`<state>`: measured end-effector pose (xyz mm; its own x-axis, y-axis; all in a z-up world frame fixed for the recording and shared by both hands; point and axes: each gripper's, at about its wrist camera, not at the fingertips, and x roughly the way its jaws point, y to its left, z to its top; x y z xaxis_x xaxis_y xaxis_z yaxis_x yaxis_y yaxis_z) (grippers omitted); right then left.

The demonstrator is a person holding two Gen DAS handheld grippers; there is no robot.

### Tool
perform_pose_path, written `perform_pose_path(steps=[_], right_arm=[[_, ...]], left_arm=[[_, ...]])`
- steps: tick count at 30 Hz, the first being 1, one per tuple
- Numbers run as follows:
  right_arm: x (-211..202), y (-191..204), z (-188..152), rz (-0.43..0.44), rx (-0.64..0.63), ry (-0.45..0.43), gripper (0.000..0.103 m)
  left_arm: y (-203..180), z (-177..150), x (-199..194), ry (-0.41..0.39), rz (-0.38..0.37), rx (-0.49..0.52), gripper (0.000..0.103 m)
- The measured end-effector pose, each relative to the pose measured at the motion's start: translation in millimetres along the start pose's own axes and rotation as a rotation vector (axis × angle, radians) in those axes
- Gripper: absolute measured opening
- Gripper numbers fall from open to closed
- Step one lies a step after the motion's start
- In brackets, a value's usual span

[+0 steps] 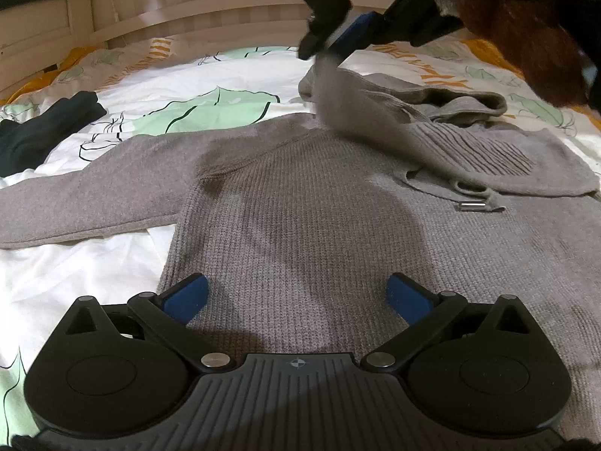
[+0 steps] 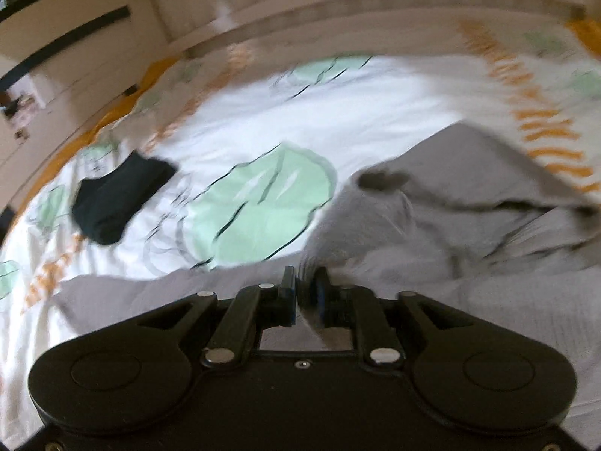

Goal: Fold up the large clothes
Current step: 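Carry the sleeve across the sweater body and release it with the right gripper, then grasp the cuff of the other sleeve with the left gripper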

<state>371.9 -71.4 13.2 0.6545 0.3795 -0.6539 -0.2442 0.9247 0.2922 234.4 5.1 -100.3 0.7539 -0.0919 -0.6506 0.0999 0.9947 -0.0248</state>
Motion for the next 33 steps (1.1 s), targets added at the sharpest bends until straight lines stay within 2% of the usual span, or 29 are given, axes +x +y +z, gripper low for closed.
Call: perform_pose_path(steps=[2, 3, 4, 5, 10, 14, 18, 20, 21, 22, 24, 25, 26, 28, 32, 33], right_arm=[[-2.9, -4.3, -2.3, 0.028, 0.001, -0.006, 0.037], [-7.2, -7.6, -3.1, 0.033, -0.002, -0.019, 0.051], [-13.3, -12.0, -4.1, 0.035, -0.004, -0.035, 0.061], [-19.0, -15.7, -5.8, 0.037, -0.006, -0.047, 0.061], [-39.9, -62.2, -14.7, -0.023, 0.024, -0.064, 0.061], [-57.9, -125.1, -32.5, -0.117, 0.124, -0.058, 0.061], [-74.1, -190.9, -59.1, -0.267, 0.204, -0.033, 0.061], [-80.8, -220.2, -73.1, -0.332, 0.255, -0.020, 0.053], [-86.8, -232.2, -79.4, -0.316, 0.273, -0.040, 0.037], [-92.2, -239.3, -83.0, -0.298, 0.293, -0.059, 0.030], [-98.4, -241.2, -84.1, -0.284, 0.309, -0.067, 0.031], [-99.4, -235.6, -82.5, -0.296, 0.287, -0.063, 0.035], [-100.7, -228.0, -81.2, -0.310, 0.251, -0.061, 0.040], [-103.4, -205.9, -82.0, -0.338, 0.161, -0.067, 0.060], [-112.7, -154.8, -96.2, -0.303, 0.030, -0.087, 0.076], [-114.3, -142.4, -100.8, -0.295, 0.007, -0.086, 0.083]], left_arm=[[-0.5, -0.6, -0.5, -0.002, 0.001, 0.001, 0.103], [-0.7, -0.4, -0.1, -0.001, 0.002, 0.002, 0.103], [-0.8, -0.6, -0.2, -0.001, 0.002, 0.003, 0.103], [-0.8, -0.5, -0.1, -0.001, 0.002, 0.003, 0.103], [-1.4, -0.3, 0.6, -0.002, 0.007, 0.009, 0.103], [-1.2, -0.8, 0.8, -0.003, 0.010, 0.013, 0.103], [-1.7, -0.7, 0.9, -0.003, 0.014, 0.019, 0.103], [-1.9, -0.6, 1.1, -0.002, 0.016, 0.022, 0.103], [-2.0, -0.4, 1.4, -0.001, 0.017, 0.024, 0.103], [-2.3, -0.2, 1.2, -0.001, 0.019, 0.025, 0.103], [-2.2, 0.5, 1.5, 0.002, 0.020, 0.027, 0.103], [-1.9, 0.9, 1.5, 0.005, 0.019, 0.027, 0.103], [-0.9, 2.0, 1.8, 0.010, 0.015, 0.024, 0.103], [2.2, 5.3, 2.0, 0.027, 0.001, 0.012, 0.103], [11.7, 16.3, -0.9, 0.085, -0.054, -0.016, 0.102], [15.8, 19.5, -3.5, 0.096, -0.075, -0.025, 0.102]])
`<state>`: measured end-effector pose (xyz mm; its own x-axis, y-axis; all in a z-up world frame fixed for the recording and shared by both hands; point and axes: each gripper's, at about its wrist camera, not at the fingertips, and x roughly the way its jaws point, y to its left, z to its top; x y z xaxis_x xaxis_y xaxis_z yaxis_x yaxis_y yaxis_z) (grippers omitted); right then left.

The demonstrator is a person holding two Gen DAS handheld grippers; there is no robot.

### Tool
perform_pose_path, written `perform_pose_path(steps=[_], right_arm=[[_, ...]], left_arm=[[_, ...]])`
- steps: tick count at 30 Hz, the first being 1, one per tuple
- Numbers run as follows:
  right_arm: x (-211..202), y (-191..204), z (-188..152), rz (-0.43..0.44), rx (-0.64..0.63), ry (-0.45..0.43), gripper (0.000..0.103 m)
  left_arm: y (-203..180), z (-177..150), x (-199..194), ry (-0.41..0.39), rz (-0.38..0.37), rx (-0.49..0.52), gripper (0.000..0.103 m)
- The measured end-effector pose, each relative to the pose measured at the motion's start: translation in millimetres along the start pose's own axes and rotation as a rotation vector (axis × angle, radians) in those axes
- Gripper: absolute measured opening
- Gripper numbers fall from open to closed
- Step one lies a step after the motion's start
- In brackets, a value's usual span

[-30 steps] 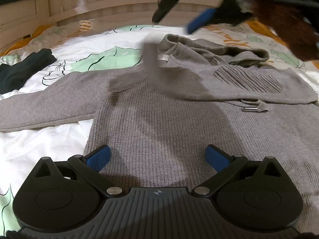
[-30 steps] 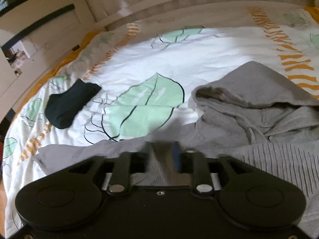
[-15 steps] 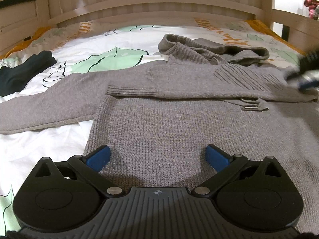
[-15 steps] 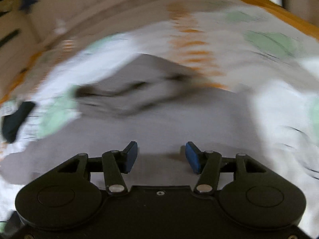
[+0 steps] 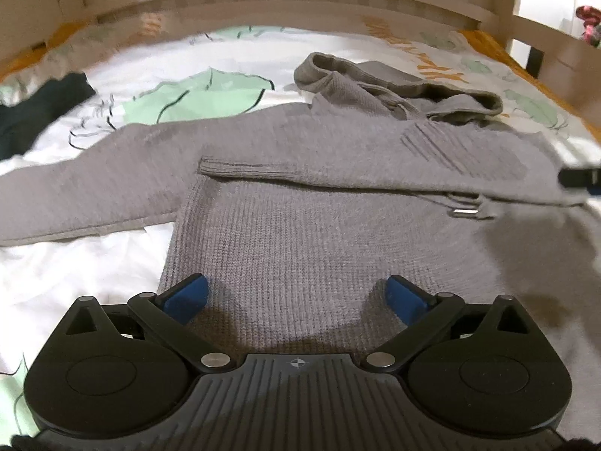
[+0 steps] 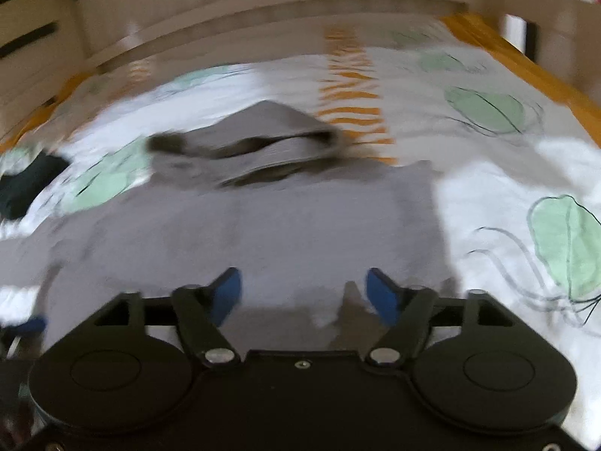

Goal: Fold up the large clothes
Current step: 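Grasp the cuff of the other sleeve with the left gripper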

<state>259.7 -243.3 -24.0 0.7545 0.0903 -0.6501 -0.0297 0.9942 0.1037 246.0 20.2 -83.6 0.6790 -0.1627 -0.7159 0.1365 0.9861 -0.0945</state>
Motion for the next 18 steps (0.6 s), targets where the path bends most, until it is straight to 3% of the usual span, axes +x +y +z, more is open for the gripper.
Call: perform_pose_path(steps=[3, 6, 11, 18], right_arm=[[-13.3, 29.7, -16.0, 0.056, -0.051, -0.005, 0.092], [-21.2, 55.9, -31.3, 0.099, -0.076, -0.002, 0.096], [-22.4, 90.0, -48.3, 0.155, -0.081, -0.011, 0.101], [-15.4, 129.1, -69.5, 0.172, -0.101, -0.037, 0.102]], left_arm=[[16.8, 6.2, -18.1, -0.017, -0.054, -0.027, 0.102], [41.5, 13.2, -40.1, -0.062, -0.042, -0.038, 0.102], [102.8, 26.6, -67.5, -0.098, 0.012, -0.091, 0.102], [200.6, 31.1, -77.3, -0.107, 0.120, -0.273, 0.102]])
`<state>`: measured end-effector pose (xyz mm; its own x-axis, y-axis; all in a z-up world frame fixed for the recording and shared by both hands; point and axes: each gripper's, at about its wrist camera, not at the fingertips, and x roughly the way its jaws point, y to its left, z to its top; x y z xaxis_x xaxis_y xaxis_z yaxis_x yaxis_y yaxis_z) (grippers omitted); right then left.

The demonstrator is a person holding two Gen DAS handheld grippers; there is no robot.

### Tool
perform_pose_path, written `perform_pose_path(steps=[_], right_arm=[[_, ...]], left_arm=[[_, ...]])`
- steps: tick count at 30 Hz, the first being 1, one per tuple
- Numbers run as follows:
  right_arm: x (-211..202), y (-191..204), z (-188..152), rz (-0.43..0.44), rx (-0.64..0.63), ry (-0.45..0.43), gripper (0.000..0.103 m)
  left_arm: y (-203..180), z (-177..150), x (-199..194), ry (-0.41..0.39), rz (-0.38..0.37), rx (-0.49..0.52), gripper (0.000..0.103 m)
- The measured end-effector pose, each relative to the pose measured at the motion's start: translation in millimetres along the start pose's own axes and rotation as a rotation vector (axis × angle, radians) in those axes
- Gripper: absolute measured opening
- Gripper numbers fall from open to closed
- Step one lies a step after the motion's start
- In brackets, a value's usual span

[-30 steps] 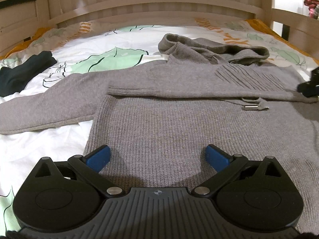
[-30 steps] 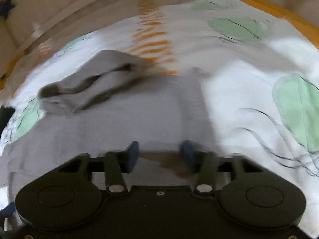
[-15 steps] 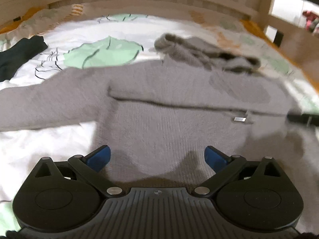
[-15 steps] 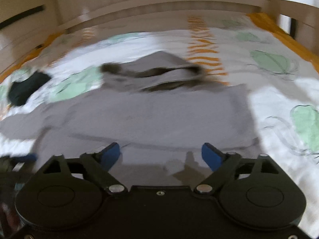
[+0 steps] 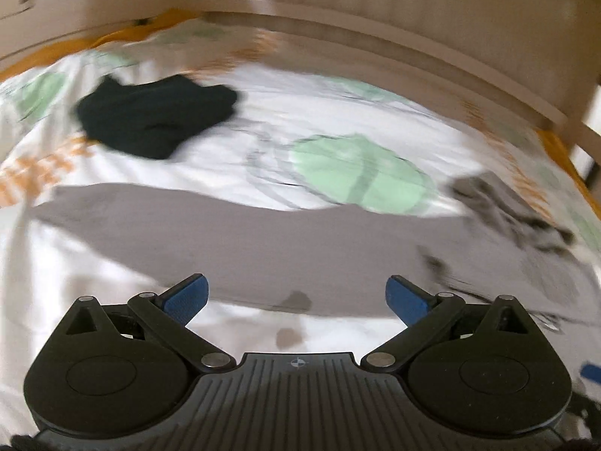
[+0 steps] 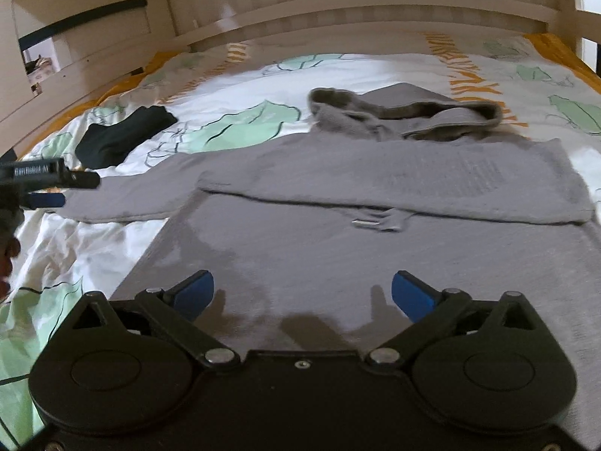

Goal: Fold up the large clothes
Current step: 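Grasp the cuff of the other sleeve with the left gripper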

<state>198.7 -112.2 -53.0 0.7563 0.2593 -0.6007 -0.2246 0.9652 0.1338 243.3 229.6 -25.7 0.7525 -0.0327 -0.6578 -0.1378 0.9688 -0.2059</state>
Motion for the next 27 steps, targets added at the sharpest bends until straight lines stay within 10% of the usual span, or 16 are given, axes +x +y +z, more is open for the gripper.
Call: perform_pose_path(steps=[25, 27], right_arm=[[34.8, 29.4, -37.0, 0.015, -0.115, -0.002, 0.103], [35.1, 28.4, -37.3, 0.019, -0.112, -0.004, 0.103]], left_arm=[[164.5, 34.1, 65.7, -0.045, 0.241, -0.262, 0.101], [164.8, 36.1, 65.9, -0.055, 0.245, -0.268, 0.082]])
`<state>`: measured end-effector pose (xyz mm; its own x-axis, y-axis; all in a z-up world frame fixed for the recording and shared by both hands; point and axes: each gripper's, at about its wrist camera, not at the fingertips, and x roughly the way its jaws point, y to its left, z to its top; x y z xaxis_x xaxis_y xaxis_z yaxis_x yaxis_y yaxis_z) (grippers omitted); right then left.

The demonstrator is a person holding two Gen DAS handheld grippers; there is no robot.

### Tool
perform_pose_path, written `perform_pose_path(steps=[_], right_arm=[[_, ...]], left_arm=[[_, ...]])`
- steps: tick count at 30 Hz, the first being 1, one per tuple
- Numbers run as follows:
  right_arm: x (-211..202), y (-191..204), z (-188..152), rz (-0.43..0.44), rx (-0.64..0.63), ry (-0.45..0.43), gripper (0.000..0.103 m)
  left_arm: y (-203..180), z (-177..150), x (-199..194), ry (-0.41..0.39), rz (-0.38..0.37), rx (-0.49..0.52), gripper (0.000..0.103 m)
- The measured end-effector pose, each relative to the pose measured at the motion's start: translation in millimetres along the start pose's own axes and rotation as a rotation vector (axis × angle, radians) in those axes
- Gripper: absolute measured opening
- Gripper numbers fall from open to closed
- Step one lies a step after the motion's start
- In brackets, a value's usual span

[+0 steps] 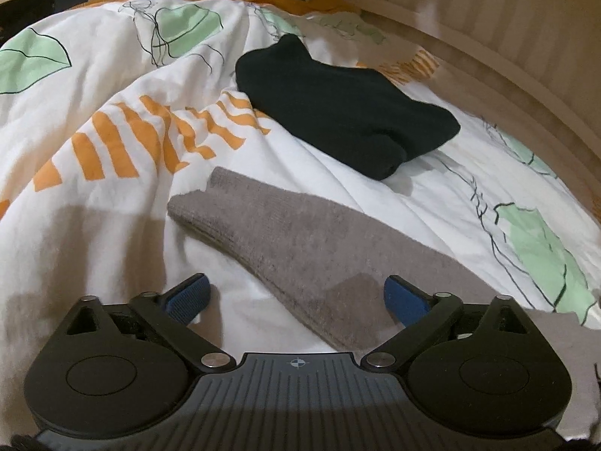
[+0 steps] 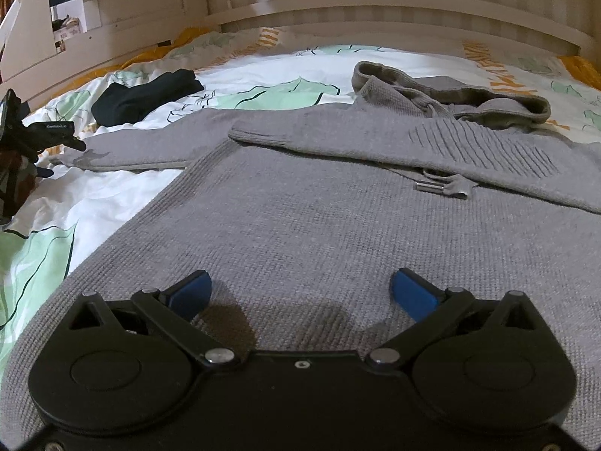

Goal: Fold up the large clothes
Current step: 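Grasp the cuff of the other sleeve with the left gripper, then lay the held sleeve across the sweater body and open the left gripper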

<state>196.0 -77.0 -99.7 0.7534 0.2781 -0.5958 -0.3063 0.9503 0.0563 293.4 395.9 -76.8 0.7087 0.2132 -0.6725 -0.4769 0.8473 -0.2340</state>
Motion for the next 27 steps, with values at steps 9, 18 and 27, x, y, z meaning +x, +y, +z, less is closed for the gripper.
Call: perform_pose_path(steps=[9, 18, 27], right_arm=[[0.3, -0.5, -0.3, 0.000, -0.002, 0.002, 0.103], [-0.4, -4.9, 11.1, 0.027, 0.020, 0.051, 0.103], [-49.7, -40.7, 31.2, 0.114, 0.225, 0.083, 0.102]], left_arm=[[-20.5, 25.5, -25.1, -0.033, -0.058, 0.011, 0.007], [-106.2, 56.7, -118.5, -0.126, -0.235, 0.142, 0.006], [-236.9, 51.1, -197.6, -0.172, -0.461, 0.310, 0.007]])
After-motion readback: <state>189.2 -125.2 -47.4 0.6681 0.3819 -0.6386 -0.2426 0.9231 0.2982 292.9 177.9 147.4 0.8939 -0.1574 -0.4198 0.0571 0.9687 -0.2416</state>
